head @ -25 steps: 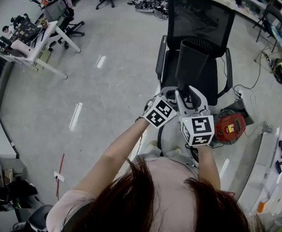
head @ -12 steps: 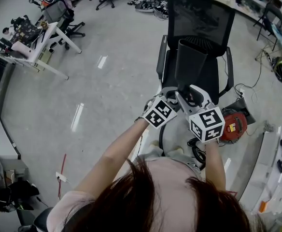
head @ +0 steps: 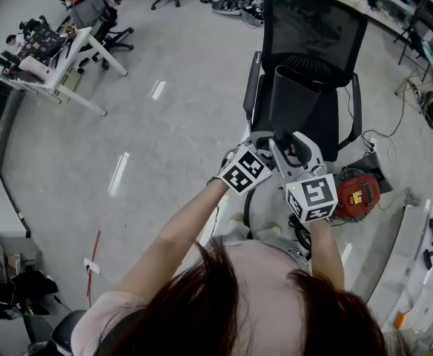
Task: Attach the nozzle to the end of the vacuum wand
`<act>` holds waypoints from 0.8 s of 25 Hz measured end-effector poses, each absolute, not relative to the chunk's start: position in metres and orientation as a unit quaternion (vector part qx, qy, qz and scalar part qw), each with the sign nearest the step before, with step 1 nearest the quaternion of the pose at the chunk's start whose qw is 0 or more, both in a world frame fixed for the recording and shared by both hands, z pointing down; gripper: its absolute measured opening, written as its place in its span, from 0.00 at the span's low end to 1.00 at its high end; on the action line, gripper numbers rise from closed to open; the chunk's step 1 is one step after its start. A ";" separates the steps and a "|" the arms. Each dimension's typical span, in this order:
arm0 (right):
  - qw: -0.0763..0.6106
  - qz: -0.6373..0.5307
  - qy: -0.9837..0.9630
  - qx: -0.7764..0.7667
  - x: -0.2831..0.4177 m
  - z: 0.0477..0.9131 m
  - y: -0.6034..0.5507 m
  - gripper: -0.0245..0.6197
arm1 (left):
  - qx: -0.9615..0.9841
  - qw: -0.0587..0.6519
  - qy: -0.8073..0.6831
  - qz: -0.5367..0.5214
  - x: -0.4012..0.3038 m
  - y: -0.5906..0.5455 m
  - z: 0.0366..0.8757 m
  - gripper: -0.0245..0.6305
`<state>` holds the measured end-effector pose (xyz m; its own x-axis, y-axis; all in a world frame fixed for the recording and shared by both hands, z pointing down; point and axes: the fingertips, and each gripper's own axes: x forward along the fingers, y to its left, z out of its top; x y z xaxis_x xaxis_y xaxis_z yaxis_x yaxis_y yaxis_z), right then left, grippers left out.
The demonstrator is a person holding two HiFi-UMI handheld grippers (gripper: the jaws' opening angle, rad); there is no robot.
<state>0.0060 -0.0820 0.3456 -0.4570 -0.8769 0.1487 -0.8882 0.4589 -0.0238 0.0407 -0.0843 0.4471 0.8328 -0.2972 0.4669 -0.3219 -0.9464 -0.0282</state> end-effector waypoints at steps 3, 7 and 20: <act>0.066 0.050 -0.847 0.525 0.006 0.347 -0.084 0.30 | 0.957 0.023 -0.163 0.239 0.041 -0.085 0.447 0.27; 0.087 0.080 -0.854 0.507 0.006 0.350 -0.089 0.30 | 0.956 0.015 -0.163 0.245 0.043 -0.087 0.447 0.27; 0.029 0.054 -0.833 0.550 0.017 0.350 -0.086 0.30 | 0.959 0.029 -0.150 0.239 0.049 -0.088 0.447 0.27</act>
<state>0.0169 -0.0859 0.3500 -0.3937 -0.9129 0.1075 -0.9192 0.3896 -0.0574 0.0494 -0.0876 0.4474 0.8409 -0.2743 0.4665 -0.3020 -0.9532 -0.0161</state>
